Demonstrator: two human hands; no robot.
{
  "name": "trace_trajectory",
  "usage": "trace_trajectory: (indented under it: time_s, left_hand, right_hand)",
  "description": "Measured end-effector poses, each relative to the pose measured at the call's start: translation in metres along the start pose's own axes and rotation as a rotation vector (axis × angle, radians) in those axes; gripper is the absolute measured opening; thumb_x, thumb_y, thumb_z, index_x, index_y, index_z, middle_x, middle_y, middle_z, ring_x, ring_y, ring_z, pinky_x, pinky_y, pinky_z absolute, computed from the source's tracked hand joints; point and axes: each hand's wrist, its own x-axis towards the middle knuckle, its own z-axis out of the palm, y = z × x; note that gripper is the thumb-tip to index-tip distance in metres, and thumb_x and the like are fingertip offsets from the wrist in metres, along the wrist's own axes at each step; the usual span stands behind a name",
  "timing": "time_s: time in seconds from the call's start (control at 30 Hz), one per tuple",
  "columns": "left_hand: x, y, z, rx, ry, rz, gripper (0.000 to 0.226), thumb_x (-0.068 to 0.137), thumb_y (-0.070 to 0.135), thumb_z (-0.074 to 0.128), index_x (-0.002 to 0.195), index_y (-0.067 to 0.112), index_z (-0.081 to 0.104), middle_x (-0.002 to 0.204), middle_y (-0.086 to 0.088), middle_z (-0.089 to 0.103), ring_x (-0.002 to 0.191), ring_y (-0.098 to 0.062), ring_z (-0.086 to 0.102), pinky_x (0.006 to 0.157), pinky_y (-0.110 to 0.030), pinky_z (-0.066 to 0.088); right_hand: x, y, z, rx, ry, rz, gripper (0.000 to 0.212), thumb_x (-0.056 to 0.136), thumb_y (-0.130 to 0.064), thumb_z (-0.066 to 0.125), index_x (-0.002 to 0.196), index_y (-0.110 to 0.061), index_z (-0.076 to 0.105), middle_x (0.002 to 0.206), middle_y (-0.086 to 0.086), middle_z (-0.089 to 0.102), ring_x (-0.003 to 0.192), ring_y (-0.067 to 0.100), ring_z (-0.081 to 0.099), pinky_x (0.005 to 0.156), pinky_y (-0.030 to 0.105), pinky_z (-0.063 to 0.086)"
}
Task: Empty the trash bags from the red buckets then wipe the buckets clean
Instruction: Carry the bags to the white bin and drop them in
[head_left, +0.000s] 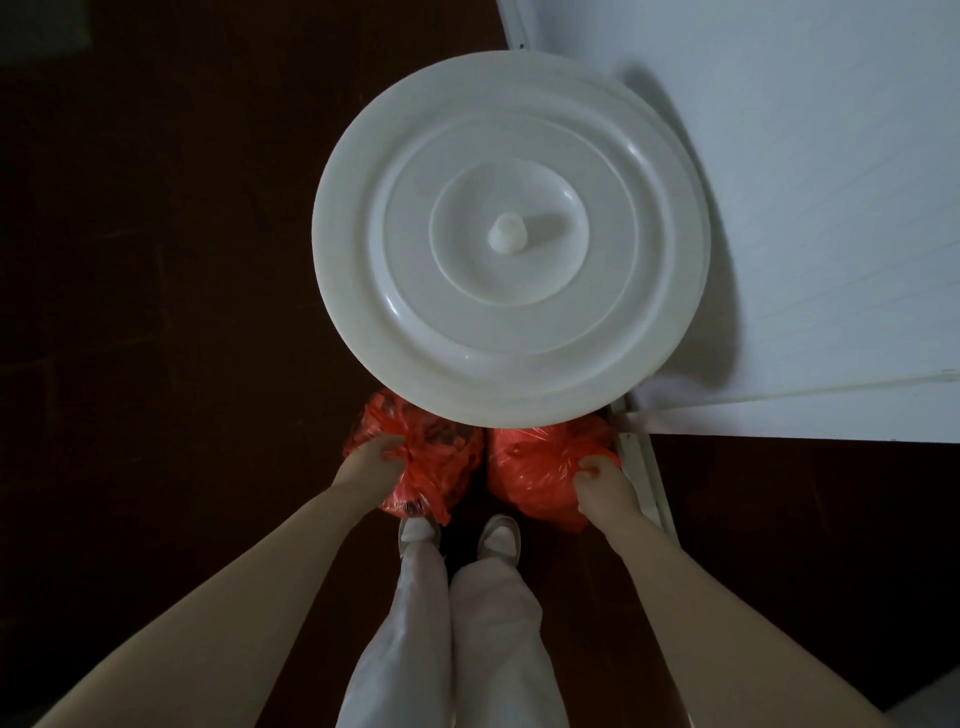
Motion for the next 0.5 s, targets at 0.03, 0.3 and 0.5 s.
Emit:
trace_trajectory:
  time_s: [0.03,0.3,0.5]
  left_hand:
    - [-0.003,0.003,-0.002,-0.009,0.006,0.003,0.044,0.093,0.019,0.053,0.136,0.027,0.057,0.125,-0.001,0.064,0.094,-0.014,0.065,0.081,-0.03,0.053]
    - [-0.002,0.032,-0.013,-0.429,0.109,-0.052,0.027,0.094,0.024,0.054,0.117,0.023,0.069,0.122,-0.007,0.067,0.104,-0.025,0.065,0.093,-0.043,0.055]
    - [0.004,0.051,-0.01,-0.833,0.118,-0.117,0.019,0.096,0.035,0.061,0.091,0.019,0.07,0.098,-0.01,0.074,0.093,-0.029,0.071,0.09,-0.045,0.056]
  right_hand:
    - [0.0,-0.001,-0.001,0.022,-0.008,-0.001,0.039,0.086,-0.018,0.053,0.125,-0.022,0.056,0.113,0.01,0.064,0.102,0.033,0.063,0.092,0.044,0.052]
    - [-0.008,-0.049,-0.023,0.528,0.122,-0.009,0.025,0.091,-0.026,0.051,0.115,-0.02,0.058,0.103,0.007,0.067,0.093,0.025,0.066,0.086,0.046,0.057]
    - [-0.012,-0.078,-0.043,0.77,0.219,0.017,0.02,0.099,-0.016,0.047,0.105,-0.007,0.063,0.093,0.01,0.069,0.082,0.023,0.066,0.07,0.032,0.056]
